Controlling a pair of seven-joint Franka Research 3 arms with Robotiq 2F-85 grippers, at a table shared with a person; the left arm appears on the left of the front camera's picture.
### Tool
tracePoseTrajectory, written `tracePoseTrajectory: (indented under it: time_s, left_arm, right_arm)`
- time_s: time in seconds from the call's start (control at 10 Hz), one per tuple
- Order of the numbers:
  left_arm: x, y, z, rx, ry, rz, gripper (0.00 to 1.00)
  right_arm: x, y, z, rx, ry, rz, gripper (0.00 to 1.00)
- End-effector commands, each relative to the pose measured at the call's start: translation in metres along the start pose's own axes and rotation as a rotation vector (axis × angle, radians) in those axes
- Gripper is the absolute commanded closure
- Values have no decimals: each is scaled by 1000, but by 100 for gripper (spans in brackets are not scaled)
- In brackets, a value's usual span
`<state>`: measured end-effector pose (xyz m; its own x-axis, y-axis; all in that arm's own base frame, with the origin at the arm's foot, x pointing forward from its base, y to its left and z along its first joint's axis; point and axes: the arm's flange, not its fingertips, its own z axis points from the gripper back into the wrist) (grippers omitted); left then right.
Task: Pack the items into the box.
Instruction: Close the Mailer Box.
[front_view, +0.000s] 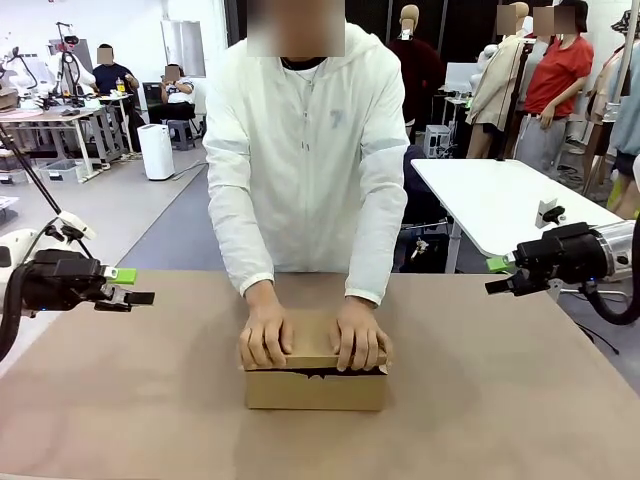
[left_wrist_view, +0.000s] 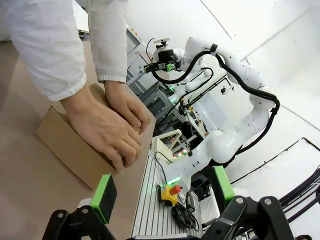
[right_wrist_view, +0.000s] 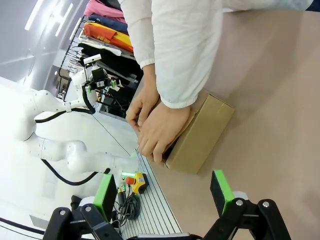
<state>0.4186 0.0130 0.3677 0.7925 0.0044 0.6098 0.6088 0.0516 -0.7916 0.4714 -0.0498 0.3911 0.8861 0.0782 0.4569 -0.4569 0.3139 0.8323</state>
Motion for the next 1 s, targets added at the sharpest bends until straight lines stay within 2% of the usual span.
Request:
tracePoseTrajectory:
  time_s: [0.0,0.9]
  left_arm:
    - [-1,-2,-1,4,-14,-13,0]
    - [-1,-2,-1,4,-14,-13,0]
  right_arm:
    - [0,5,2,2,15,4,0]
    - [0,5,2,2,15,4,0]
